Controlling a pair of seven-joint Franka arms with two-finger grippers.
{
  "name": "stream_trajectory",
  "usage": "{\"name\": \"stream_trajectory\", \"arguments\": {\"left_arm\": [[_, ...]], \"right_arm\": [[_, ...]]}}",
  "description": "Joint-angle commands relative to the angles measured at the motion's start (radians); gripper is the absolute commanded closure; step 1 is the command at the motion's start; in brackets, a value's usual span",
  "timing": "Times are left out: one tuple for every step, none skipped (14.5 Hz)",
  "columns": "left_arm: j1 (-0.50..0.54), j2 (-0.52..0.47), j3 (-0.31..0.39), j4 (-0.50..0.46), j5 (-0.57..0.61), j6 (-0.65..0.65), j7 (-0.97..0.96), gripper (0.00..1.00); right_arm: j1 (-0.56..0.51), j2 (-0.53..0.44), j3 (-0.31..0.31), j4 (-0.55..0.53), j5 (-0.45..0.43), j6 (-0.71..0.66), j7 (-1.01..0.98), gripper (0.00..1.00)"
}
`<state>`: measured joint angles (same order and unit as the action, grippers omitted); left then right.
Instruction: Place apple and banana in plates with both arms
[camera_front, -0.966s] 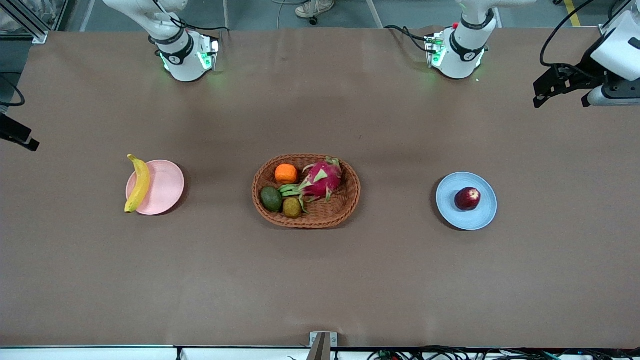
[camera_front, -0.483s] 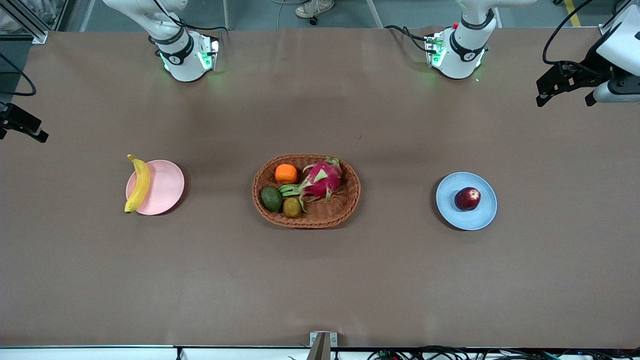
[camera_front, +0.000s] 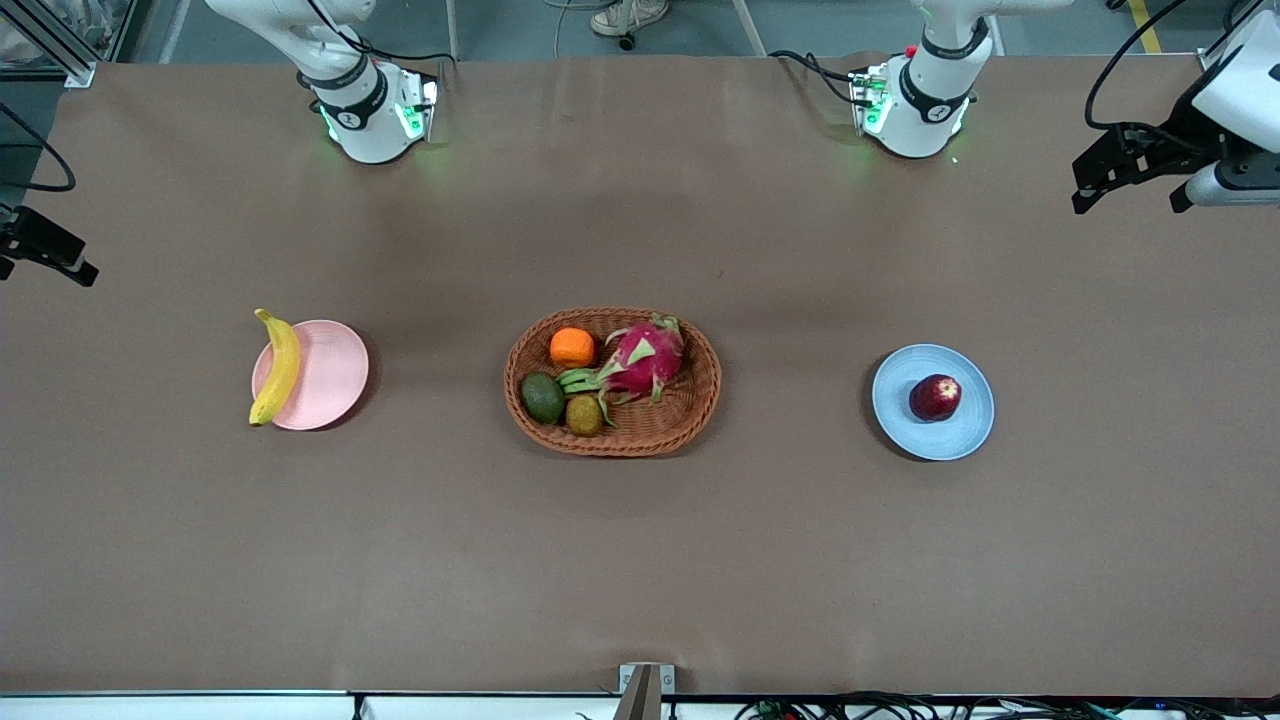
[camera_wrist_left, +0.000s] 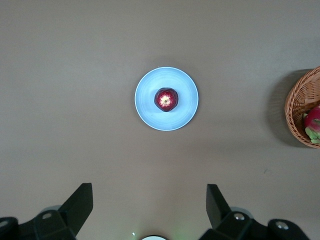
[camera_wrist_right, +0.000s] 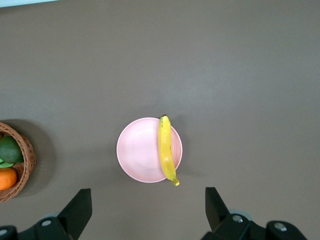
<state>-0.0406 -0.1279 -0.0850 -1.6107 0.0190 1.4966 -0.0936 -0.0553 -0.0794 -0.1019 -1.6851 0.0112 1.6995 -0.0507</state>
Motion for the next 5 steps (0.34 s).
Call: {"name": "stream_trajectory", "arguments": {"left_arm": [[0.004,0.007,-0.004,0.02,-0.002,-0.006,0.008,0.0],[0.004,0.007,-0.004,0.02,-0.001,-0.01,0.008,0.0],[0.002,0.007,-0.006,0.02,0.001,-0.012,0.006,0.0],[0.001,0.007,-0.006,0.02,0.001,-0.012,0.005,0.0],[0.001,0.007,-0.006,0.02,0.001,-0.012,0.003,0.0]], "right_arm": [[0.023,-0.025,0.005,-0.011,-0.045,0.006,0.015,0.0],[0.022,-0.025,0.005,-0.011,-0.043,0.006,0.017,0.0],[0.022,-0.025,0.005,-0.011,-0.043,0.005,0.017,0.0],[0.022,-0.025,0.005,-0.011,-0.043,-0.001,0.017,0.0],[0.022,-0.025,0.005,-0.011,-0.043,-0.004,0.015,0.0]]}}
